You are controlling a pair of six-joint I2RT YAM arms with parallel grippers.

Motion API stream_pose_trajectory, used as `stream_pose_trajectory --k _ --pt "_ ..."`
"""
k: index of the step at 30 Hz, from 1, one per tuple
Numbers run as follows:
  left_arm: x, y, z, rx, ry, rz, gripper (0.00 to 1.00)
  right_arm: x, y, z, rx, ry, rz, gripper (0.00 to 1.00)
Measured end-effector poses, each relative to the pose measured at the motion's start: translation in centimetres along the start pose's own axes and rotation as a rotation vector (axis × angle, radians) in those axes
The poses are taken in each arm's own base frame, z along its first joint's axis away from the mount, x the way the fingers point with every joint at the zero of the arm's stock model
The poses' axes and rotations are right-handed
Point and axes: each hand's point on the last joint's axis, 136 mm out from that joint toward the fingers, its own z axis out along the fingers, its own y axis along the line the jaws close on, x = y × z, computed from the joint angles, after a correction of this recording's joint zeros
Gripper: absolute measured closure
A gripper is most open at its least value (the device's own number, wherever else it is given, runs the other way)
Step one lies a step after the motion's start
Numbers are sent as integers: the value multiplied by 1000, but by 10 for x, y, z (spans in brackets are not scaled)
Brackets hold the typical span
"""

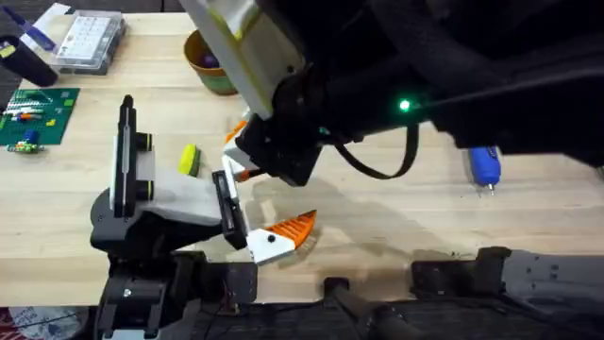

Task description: Pick up the gripper from the table and insert it into the empty holder that is missing its gripper. Then pick up a screw, insert it into the mounting hole, and use the screwdriver to tighten it. Finally, clean up the table by picking up the vegetable and placing it into the bucket.

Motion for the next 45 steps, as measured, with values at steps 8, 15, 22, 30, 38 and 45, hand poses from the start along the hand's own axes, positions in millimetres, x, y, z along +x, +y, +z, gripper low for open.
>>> stream_pose_trajectory --k 8,15,22,30,38,45 --pt "0 0 0 0 0 0 14 1 0 0 0 4 15 990" --pt "0 0 0 0 0 0 14 8 1 0 -3 33 48 990" --pt "0 0 0 0 0 0 14 3 6 -18 -26 -13 55 990" --pt "0 0 0 0 0 0 14 4 7 -29 -35 -94 52 990" --pt "0 0 0 0 0 0 14 15 4 10 -32 -39 55 990" --pt "0 0 0 0 0 0 14 16 3 27 -31 -21 53 990"
